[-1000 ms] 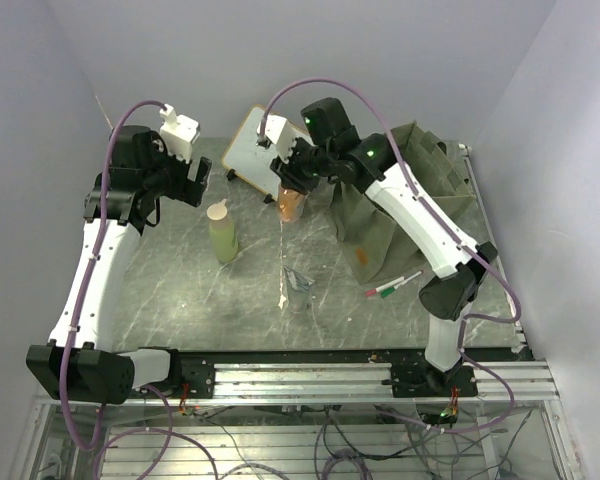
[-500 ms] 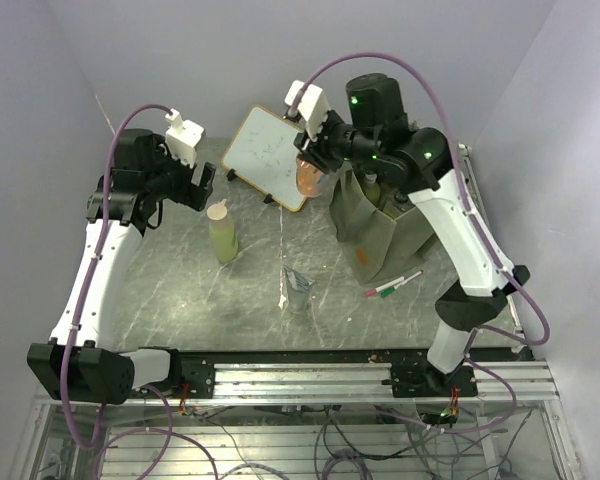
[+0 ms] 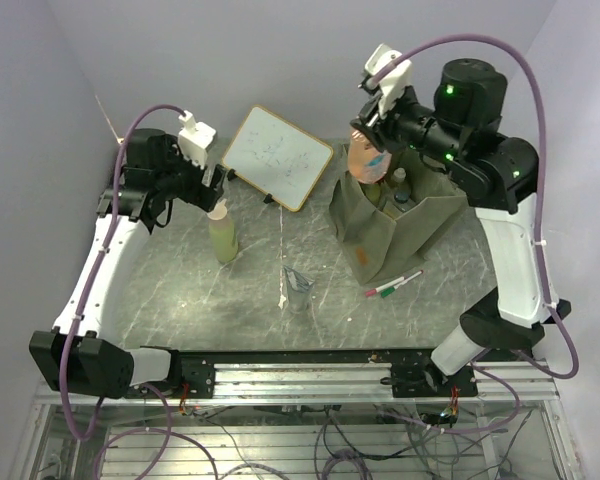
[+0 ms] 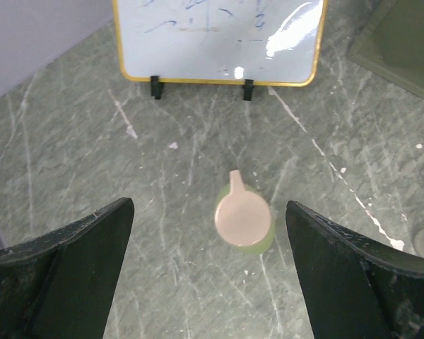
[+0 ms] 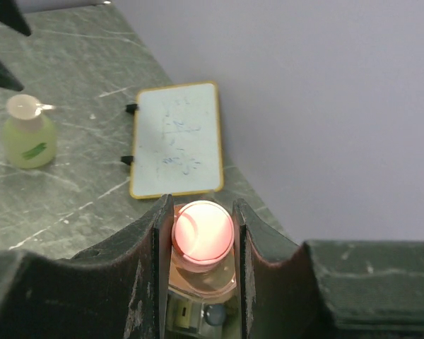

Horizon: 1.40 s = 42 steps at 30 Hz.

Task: Place the personal care products into the canvas bag
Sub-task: Place the care product in the canvas bag.

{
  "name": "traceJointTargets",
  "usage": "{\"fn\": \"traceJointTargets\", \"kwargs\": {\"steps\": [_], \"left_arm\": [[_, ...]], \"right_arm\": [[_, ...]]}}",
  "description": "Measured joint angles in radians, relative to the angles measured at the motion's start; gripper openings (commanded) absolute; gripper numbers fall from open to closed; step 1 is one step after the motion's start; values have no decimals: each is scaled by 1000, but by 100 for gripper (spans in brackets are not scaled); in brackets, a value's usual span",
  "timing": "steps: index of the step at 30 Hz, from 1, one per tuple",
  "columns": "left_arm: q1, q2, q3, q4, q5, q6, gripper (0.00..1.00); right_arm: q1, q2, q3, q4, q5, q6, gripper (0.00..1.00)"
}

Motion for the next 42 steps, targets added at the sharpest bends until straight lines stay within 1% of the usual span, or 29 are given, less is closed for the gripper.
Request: {"fn": "traceJointTargets", "kwargs": {"steps": [3, 9, 13, 23, 30, 38, 42], "left_arm": [[-41, 23, 5, 3, 1, 0, 100], [-199, 89, 97, 2, 4, 27, 100], [-309, 141, 185, 2, 25, 40, 100], [-524, 306, 444, -11, 132, 82, 100], [-669, 443, 558, -16, 169, 133, 99], [-781, 557, 627, -22, 158, 177, 100], [-813, 595, 661, -23, 141, 201, 100]], "right_arm": [[-51, -18, -3, 0, 5, 2, 0], [-133, -74, -68, 3, 23, 2, 0], [-194, -84, -114, 9, 13, 10, 0], [-378, -84, -246, 17, -74, 43, 0], [-446, -77, -274, 34, -149, 75, 0], [-480, -58, -336, 43, -197, 92, 0], [-488, -57, -350, 104, -219, 86, 0]]}}
